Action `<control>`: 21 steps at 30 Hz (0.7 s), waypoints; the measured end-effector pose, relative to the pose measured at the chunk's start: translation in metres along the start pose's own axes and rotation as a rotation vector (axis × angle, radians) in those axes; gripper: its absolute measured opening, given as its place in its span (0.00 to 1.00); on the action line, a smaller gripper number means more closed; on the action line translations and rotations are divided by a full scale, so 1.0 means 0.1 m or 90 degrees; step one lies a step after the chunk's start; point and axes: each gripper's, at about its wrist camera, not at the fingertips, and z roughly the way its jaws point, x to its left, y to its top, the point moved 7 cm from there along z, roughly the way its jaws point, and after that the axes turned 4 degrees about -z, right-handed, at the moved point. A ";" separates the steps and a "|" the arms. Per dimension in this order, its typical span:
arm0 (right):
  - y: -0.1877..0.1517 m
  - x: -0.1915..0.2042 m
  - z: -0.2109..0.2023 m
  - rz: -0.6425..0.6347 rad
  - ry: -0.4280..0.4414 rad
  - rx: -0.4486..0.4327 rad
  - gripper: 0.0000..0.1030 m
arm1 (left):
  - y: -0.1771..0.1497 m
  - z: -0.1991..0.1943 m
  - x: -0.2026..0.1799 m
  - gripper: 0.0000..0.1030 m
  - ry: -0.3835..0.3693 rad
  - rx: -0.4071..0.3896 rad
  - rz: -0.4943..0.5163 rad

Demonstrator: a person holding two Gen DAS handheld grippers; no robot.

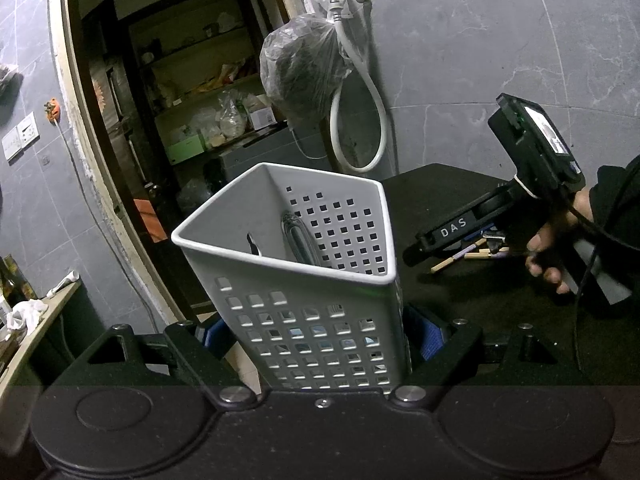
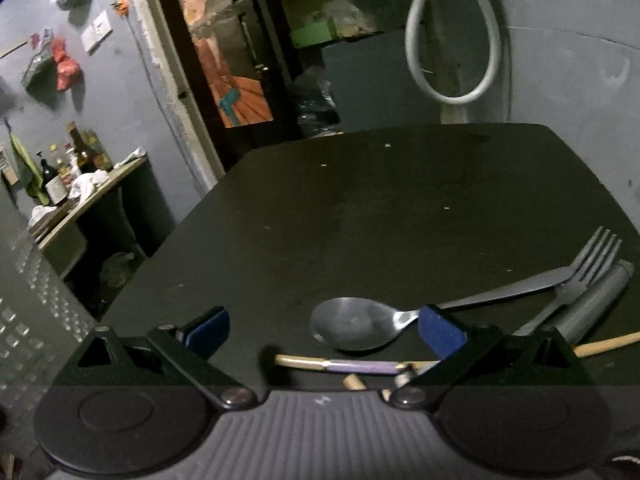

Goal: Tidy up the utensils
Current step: 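Move the right tool back to the utensil pile above a silver spoon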

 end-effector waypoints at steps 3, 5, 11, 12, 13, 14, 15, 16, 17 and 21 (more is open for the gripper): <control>0.07 0.04 -0.06 -0.002 0.009 -0.026 0.96 | 0.00 0.00 -0.01 0.85 -0.001 0.000 0.001; 0.11 0.00 -0.05 -0.003 -0.008 -0.032 0.96 | 0.00 0.00 -0.02 0.85 -0.001 -0.001 0.002; 0.13 -0.12 0.03 0.027 -0.020 -0.036 0.98 | 0.00 0.00 -0.02 0.85 -0.001 -0.001 0.002; 0.11 -0.10 0.03 0.023 -0.017 -0.033 0.98 | 0.00 0.00 -0.02 0.85 -0.001 -0.001 0.001; 0.08 -0.08 0.04 0.025 -0.008 -0.022 0.98 | 0.00 0.00 -0.02 0.85 -0.001 -0.001 0.001; 0.04 -0.05 0.04 0.024 0.000 -0.026 0.98 | 0.00 0.00 -0.02 0.85 -0.001 -0.001 0.002; 0.01 -0.02 0.02 0.016 0.001 -0.027 0.98 | 0.00 0.00 -0.02 0.85 -0.002 -0.001 0.002; -0.01 0.01 0.00 0.009 0.003 -0.026 0.98 | 0.00 0.00 -0.02 0.85 -0.002 -0.001 0.002; -0.03 0.04 -0.02 0.008 0.012 -0.026 0.98 | 0.00 0.00 -0.03 0.85 -0.002 -0.001 0.002; 0.04 0.04 -0.10 0.011 0.010 -0.057 0.97 | 0.00 0.00 -0.03 0.85 -0.003 -0.002 0.003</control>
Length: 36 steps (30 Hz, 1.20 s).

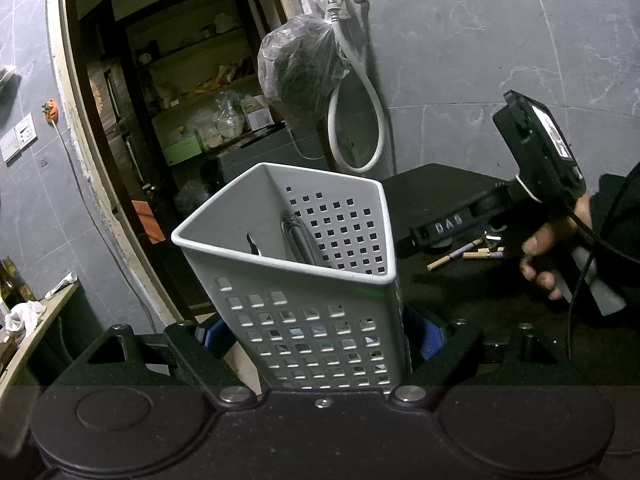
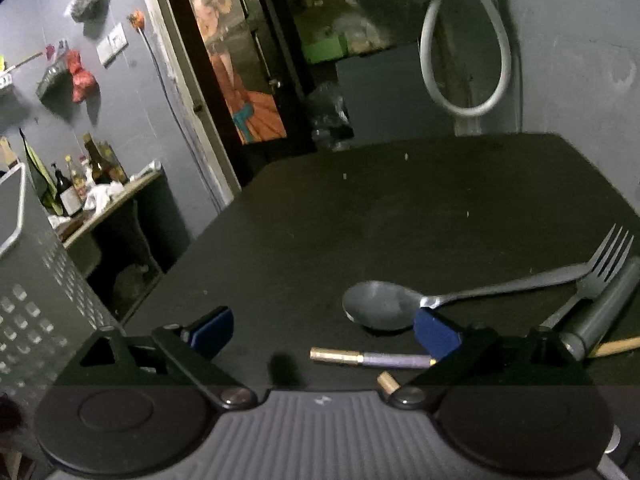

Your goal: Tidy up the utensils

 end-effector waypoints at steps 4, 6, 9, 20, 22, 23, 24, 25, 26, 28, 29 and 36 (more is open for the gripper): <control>0.12 -0.14 0.10 0.027 -0.019 -0.010 0.97 | 0.00 0.00 0.00 0.85 0.000 0.000 -0.001; 0.13 -0.19 0.19 0.035 -0.020 -0.003 0.99 | 0.00 0.00 0.00 0.85 0.000 0.000 0.000; 0.12 -0.16 0.26 0.044 0.006 0.020 0.98 | 0.00 0.00 0.00 0.85 0.001 -0.001 0.000; 0.20 -0.03 0.15 -0.041 0.002 0.022 0.97 | 0.00 0.00 0.00 0.85 0.001 -0.003 -0.001; 0.25 -0.10 0.25 -0.067 -0.015 0.050 0.97 | 0.00 0.00 0.00 0.85 0.003 -0.003 -0.003; 0.26 -0.13 0.30 -0.075 -0.020 0.060 0.96 | 0.00 0.00 0.00 0.85 0.004 -0.002 -0.003; 0.26 -0.16 0.34 -0.082 -0.023 0.070 0.95 | 0.00 0.00 0.00 0.85 0.005 -0.002 -0.004; 0.27 -0.17 0.36 -0.096 -0.029 0.069 0.95 | 0.00 0.00 -0.01 0.85 0.005 -0.002 -0.004; 0.26 -0.17 0.38 -0.108 -0.031 0.076 0.95 | 0.00 0.00 -0.01 0.85 0.005 -0.002 -0.004; 0.22 -0.18 0.43 -0.114 -0.027 0.097 0.96 | 0.00 0.00 -0.01 0.85 0.006 -0.001 -0.004; 0.22 -0.17 0.43 -0.118 -0.028 0.099 0.95 | 0.00 -0.01 -0.01 0.85 0.006 -0.001 -0.005; 0.16 -0.07 0.28 -0.128 -0.020 0.107 0.90 | 0.00 0.00 0.01 0.85 0.004 -0.001 -0.004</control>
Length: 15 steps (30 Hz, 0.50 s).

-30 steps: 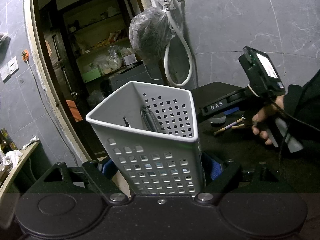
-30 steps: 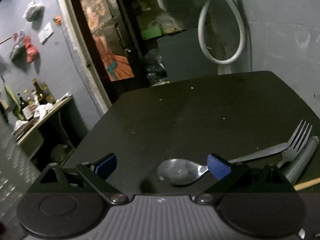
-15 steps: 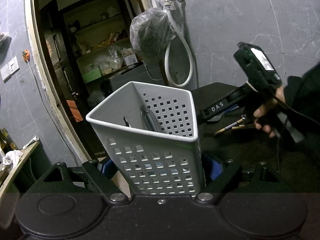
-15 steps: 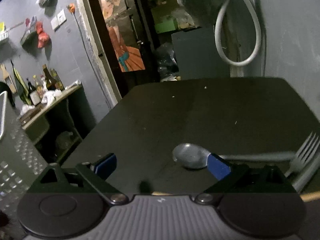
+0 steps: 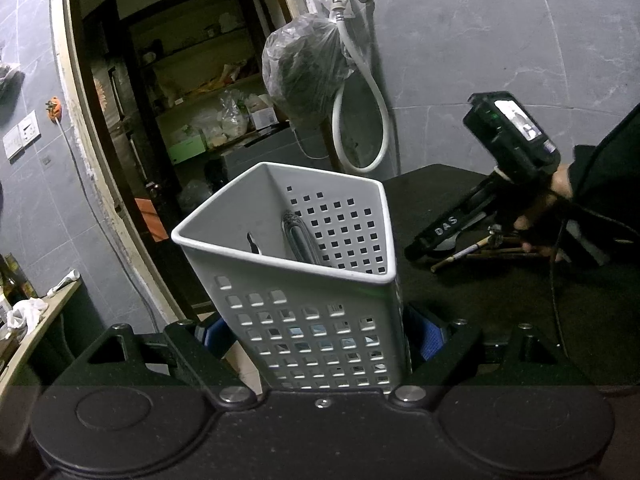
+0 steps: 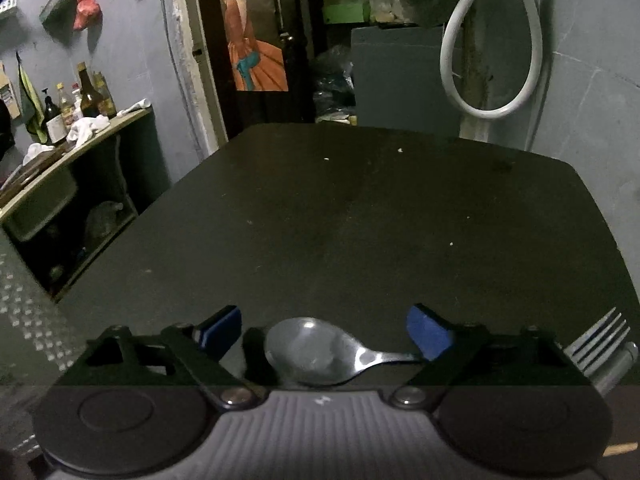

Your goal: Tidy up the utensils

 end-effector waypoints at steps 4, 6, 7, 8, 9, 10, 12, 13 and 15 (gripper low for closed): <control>-0.07 -0.03 -0.09 -0.019 -0.006 0.012 0.92 | -0.01 0.00 0.00 0.85 0.000 -0.001 -0.001; -0.11 -0.06 -0.10 -0.029 -0.013 0.012 0.95 | -0.01 0.00 0.00 0.85 -0.001 -0.001 0.000; -0.12 -0.06 -0.10 -0.031 -0.012 0.011 0.95 | -0.01 0.00 0.00 0.85 -0.001 -0.001 0.000; -0.12 -0.07 -0.11 -0.027 -0.010 0.007 0.95 | -0.01 0.00 0.00 0.85 -0.001 -0.001 0.001; -0.13 -0.07 -0.11 -0.029 -0.011 0.005 0.95 | -0.01 0.00 0.00 0.85 -0.002 -0.001 0.001; -0.15 -0.05 -0.11 -0.038 -0.015 0.003 0.95 | -0.01 0.00 0.00 0.85 -0.002 -0.001 0.002; -0.17 -0.01 -0.12 -0.051 -0.012 -0.005 0.93 | -0.01 0.00 0.00 0.85 -0.002 -0.001 0.002; -0.17 -0.01 -0.12 -0.056 -0.010 -0.007 0.92 | -0.01 0.00 0.00 0.85 -0.003 -0.001 0.003; -0.17 0.01 -0.13 -0.062 -0.003 -0.010 0.89 | -0.01 0.01 0.00 0.85 -0.003 -0.001 0.003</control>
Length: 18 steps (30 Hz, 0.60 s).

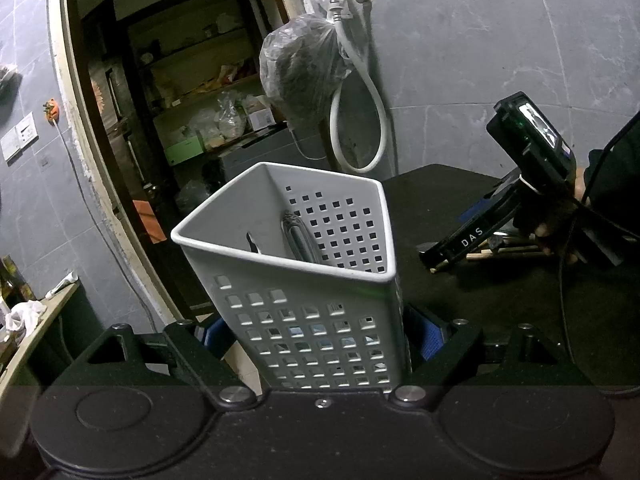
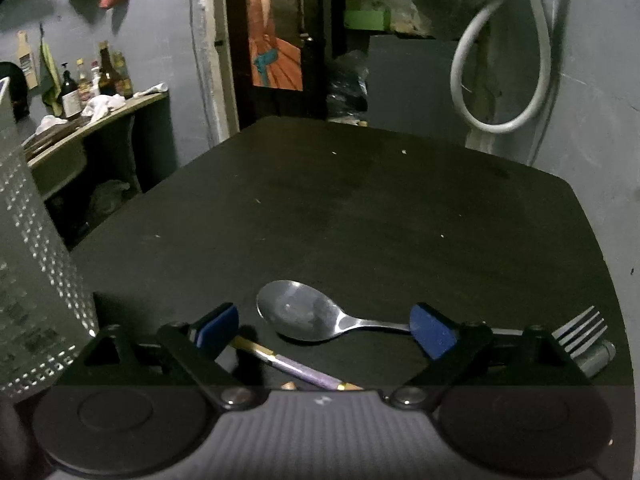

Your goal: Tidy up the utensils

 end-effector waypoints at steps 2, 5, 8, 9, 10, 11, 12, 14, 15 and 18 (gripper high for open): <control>0.01 0.00 0.00 -0.002 0.005 -0.001 0.87 | 0.00 0.00 0.00 0.85 0.000 0.000 0.000; 0.02 0.00 0.00 -0.005 0.013 -0.003 0.83 | 0.00 0.00 0.00 0.85 0.000 0.000 0.000; 0.05 0.02 0.01 -0.007 0.024 -0.002 0.83 | 0.00 0.00 0.00 0.85 0.000 0.000 0.000; 0.05 0.06 0.02 -0.012 0.027 0.000 0.83 | 0.00 0.00 0.00 0.85 0.000 0.000 0.000; 0.06 0.10 0.02 -0.016 0.031 0.001 0.83 | 0.00 0.00 0.00 0.85 0.000 -0.001 0.000; 0.06 0.16 0.02 -0.020 0.038 0.003 0.83 | 0.01 0.00 0.00 0.85 0.000 -0.001 0.000; 0.05 0.20 0.04 -0.015 0.053 0.014 0.80 | 0.01 0.01 0.00 0.85 0.000 -0.001 0.000; 0.05 0.34 0.03 -0.031 0.060 0.013 0.80 | 0.01 0.01 0.00 0.85 0.000 0.000 0.001; 0.05 0.41 0.02 -0.043 0.064 0.015 0.78 | 0.01 0.01 0.00 0.85 -0.001 0.000 0.001; 0.11 0.50 0.02 -0.064 0.062 0.008 0.77 | 0.01 0.01 0.00 0.85 0.000 0.000 0.000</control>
